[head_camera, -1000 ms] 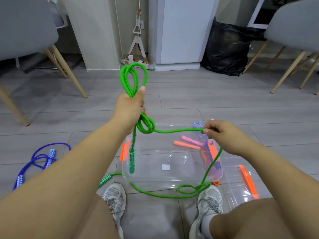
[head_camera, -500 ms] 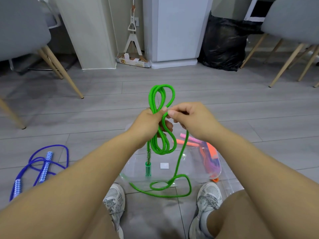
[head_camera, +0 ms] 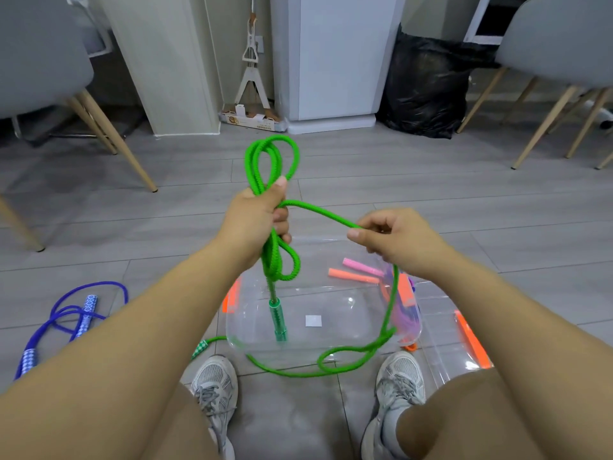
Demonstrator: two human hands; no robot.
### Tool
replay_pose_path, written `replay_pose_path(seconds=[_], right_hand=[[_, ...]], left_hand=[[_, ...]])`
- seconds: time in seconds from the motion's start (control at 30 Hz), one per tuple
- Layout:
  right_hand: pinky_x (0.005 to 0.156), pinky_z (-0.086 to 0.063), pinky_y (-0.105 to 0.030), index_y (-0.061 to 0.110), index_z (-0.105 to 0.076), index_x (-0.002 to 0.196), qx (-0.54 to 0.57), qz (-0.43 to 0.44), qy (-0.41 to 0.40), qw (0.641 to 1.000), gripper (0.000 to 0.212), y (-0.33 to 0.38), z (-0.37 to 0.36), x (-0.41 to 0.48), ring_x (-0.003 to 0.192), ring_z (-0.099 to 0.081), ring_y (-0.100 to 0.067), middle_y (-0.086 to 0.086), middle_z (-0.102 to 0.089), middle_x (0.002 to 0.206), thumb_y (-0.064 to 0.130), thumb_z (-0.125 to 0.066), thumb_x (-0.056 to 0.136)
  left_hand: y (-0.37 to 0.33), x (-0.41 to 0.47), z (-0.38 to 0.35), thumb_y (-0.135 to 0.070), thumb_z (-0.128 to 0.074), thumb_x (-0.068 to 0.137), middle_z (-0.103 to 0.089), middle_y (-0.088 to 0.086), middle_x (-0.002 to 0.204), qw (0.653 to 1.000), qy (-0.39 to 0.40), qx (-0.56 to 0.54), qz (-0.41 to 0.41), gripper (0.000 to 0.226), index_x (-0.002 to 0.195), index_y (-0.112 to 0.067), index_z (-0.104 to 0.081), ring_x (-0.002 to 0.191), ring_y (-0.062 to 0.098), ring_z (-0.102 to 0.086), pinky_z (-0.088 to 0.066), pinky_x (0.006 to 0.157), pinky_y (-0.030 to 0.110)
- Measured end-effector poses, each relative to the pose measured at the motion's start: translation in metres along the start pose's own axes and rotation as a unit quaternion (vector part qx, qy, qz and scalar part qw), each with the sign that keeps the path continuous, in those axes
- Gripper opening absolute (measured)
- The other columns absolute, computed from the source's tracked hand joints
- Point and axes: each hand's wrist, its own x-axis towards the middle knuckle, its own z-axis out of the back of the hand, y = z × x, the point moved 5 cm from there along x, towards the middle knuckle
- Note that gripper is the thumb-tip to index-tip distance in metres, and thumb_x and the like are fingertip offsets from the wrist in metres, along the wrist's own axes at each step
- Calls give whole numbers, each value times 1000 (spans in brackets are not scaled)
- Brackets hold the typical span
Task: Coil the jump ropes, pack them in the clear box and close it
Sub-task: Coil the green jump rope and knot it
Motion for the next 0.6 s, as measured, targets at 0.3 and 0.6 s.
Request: replay_pose_path(seconds=[0.3,0.6], right_hand=[[49,-35,-7,21,-65,96,3,-28,-79,996,15,-31,30,-6,45,-47,5,3,-53,63,16,-51,94],[49,-30,-27,24,-54,78,164,13,-107,981,14,6,-17,7,47,-36,-13,7,-65,58,17,-56,91]], left_hand=[[-24,0,30,-32,-52,96,-29,-5,43,996,-63,-57,-41,32,71,-18,-38,35,10,-25,-33,41,20],[-2,-5,0,-32,-58,91,-31,-6,44,1000,-3,10,-22,28,75,-18,-40,36,11,-29,-38,43,23]])
